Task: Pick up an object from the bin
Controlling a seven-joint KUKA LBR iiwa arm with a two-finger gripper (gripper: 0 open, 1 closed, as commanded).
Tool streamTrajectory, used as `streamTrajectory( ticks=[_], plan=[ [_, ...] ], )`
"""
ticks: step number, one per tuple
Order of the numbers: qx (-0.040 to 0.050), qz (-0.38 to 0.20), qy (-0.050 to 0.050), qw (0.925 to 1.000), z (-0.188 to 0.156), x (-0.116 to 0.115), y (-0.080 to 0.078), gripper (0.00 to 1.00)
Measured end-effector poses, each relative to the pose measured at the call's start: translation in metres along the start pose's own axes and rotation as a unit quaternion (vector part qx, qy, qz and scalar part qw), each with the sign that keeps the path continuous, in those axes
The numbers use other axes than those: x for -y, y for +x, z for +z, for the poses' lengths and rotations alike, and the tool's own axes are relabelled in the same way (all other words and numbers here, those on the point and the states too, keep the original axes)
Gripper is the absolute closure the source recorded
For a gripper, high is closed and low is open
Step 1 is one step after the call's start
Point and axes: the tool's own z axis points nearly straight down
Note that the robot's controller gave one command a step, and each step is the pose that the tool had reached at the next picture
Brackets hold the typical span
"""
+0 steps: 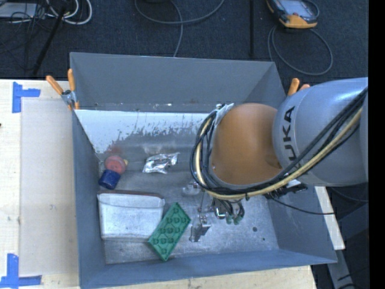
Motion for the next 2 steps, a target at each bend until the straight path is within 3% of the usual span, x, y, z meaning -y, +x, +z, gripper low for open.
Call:
streamTrajectory(
  ticks=[1, 2],
  plan=[
    [0.0080, -0.184, 0.001, 0.9830, 0.0884, -0.0179, -0.0075, 0.00],
    [0.0116, -0.183, 0.000, 0.9830, 0.0870, -0.0187, -0.0092, 1.00]
  ],
)
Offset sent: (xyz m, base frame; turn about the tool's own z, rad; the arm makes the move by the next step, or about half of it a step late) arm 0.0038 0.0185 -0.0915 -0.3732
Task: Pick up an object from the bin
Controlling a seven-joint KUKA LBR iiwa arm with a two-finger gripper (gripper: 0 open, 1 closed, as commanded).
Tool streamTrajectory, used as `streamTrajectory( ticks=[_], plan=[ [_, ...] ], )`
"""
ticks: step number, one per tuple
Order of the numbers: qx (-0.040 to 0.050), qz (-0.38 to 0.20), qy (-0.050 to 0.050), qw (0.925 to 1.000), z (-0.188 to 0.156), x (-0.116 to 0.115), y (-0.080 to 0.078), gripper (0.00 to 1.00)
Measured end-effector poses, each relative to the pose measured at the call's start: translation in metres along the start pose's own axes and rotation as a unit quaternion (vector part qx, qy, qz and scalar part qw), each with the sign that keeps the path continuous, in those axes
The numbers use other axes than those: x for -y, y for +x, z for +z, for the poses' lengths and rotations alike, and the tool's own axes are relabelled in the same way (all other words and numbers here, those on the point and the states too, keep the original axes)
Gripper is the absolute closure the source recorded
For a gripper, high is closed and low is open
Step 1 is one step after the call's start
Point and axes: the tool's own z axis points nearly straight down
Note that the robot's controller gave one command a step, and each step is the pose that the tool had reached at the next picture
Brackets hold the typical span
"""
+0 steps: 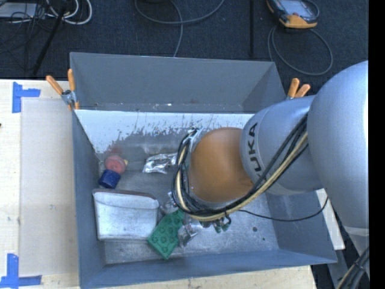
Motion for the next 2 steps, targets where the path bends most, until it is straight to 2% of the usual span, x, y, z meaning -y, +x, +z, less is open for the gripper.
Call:
streamTrajectory(
  ticks=[1, 2],
  plan=[
    [-0.0027, -0.001, 0.000, 1.0000, -0.089, 0.013, -0.012, 1.00],
    [-0.0020, 0.004, 0.000, 1.0000, -0.207, 0.004, -0.017, 1.00]
  ],
)
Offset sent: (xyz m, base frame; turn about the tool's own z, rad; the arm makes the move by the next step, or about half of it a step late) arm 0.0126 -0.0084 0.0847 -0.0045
